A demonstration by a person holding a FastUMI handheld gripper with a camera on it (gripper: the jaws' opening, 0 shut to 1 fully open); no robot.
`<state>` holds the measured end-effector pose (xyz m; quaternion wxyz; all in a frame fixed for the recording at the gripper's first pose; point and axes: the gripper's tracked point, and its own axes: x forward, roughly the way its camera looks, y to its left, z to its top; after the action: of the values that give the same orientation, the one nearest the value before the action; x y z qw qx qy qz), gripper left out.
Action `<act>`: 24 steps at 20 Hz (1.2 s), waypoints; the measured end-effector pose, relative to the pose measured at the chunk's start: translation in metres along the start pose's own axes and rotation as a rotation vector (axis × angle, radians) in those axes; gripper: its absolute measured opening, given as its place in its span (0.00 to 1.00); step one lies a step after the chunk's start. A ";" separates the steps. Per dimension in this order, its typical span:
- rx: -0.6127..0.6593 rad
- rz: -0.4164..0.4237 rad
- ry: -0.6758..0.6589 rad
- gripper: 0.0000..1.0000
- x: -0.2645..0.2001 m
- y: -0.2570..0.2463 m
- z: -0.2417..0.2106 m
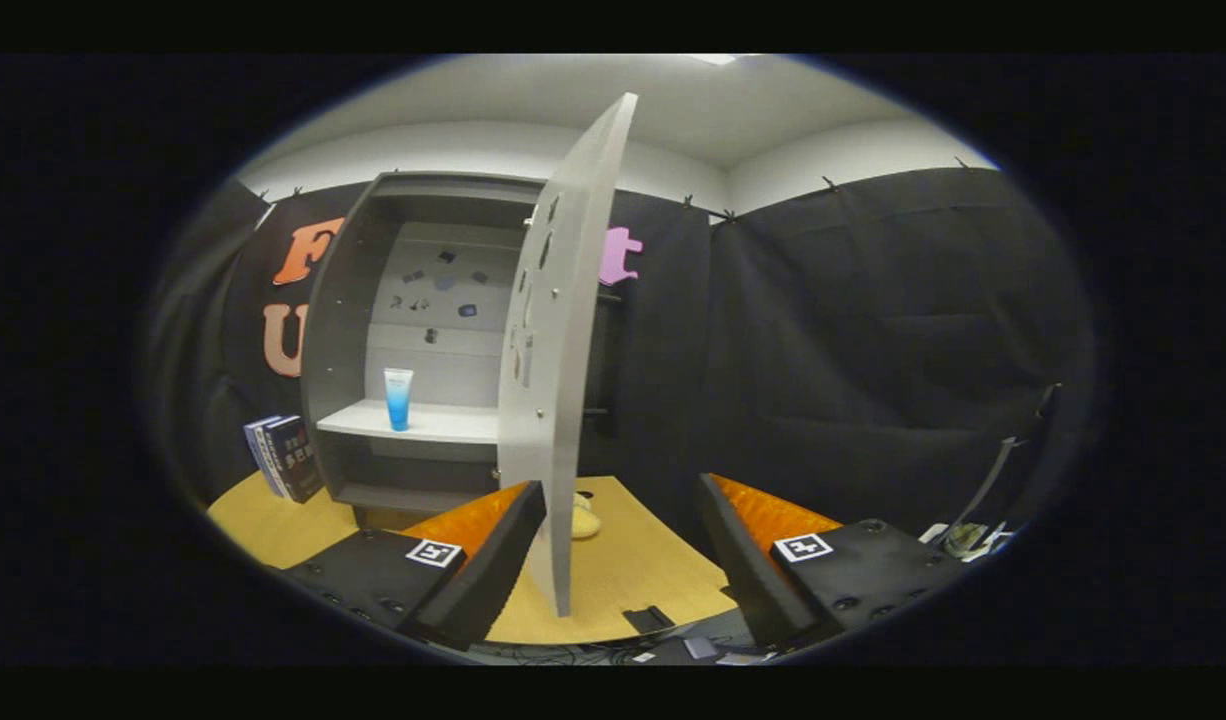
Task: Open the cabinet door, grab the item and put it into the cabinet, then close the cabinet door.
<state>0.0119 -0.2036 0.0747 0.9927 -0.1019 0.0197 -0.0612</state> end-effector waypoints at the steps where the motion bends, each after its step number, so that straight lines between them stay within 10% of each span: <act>1: -0.006 -0.007 0.009 0.98 0.004 -0.006 -0.006; 24: 0.152 0.107 0.061 0.95 0.035 0.051 -0.040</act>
<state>0.0509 -0.1663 0.0247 0.9984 -0.0229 0.0508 -0.0125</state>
